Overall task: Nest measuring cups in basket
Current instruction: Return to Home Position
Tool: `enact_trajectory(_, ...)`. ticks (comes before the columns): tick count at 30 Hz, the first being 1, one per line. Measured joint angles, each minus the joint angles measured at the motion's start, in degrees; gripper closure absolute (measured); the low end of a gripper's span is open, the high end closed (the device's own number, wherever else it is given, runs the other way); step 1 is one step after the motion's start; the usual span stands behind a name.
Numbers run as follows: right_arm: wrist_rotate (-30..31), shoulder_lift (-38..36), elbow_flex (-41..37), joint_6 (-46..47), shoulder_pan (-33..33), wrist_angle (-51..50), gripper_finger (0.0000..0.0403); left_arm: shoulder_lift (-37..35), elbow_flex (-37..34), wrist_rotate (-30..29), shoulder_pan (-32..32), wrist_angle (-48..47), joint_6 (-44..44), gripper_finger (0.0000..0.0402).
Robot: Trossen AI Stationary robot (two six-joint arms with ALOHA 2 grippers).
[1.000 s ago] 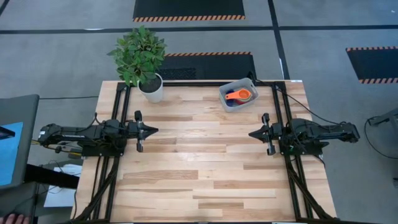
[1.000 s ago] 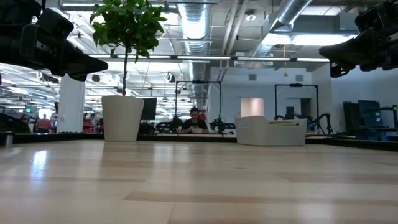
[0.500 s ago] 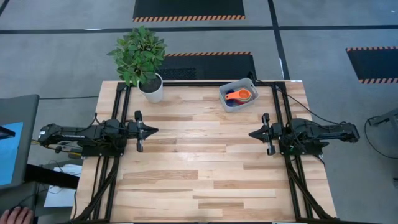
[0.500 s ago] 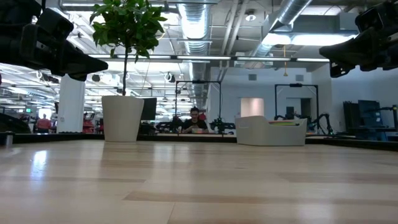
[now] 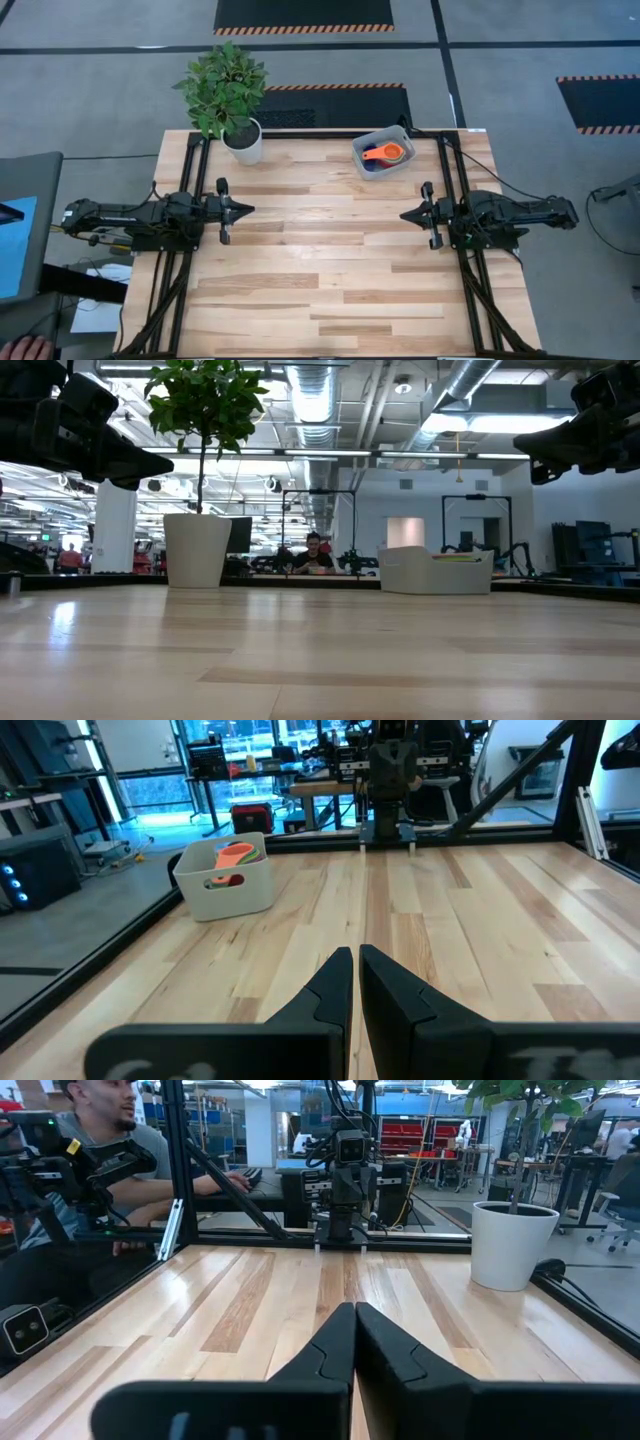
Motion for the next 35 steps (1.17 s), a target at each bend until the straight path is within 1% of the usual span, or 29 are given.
enact_trajectory(7, 0.0, 0.01, 0.0, 0.0, 0.01, -0.01, 0.0365, 0.0, -0.01, -0.01, 0.0, -0.01, 0.0, 0.0388)
enact_trajectory(21, 0.0, 0.0, 0.01, 0.0, 0.0, 0.01, 0.0376, 0.0, 0.0, 0.0, 0.0, -0.02, 0.01, 0.0388)
enact_trajectory(35, 0.0, 0.01, 0.02, 0.0, -0.01, 0.01, 0.0366, 0.0, -0.02, 0.0, 0.0, 0.0, 0.0, 0.0388)
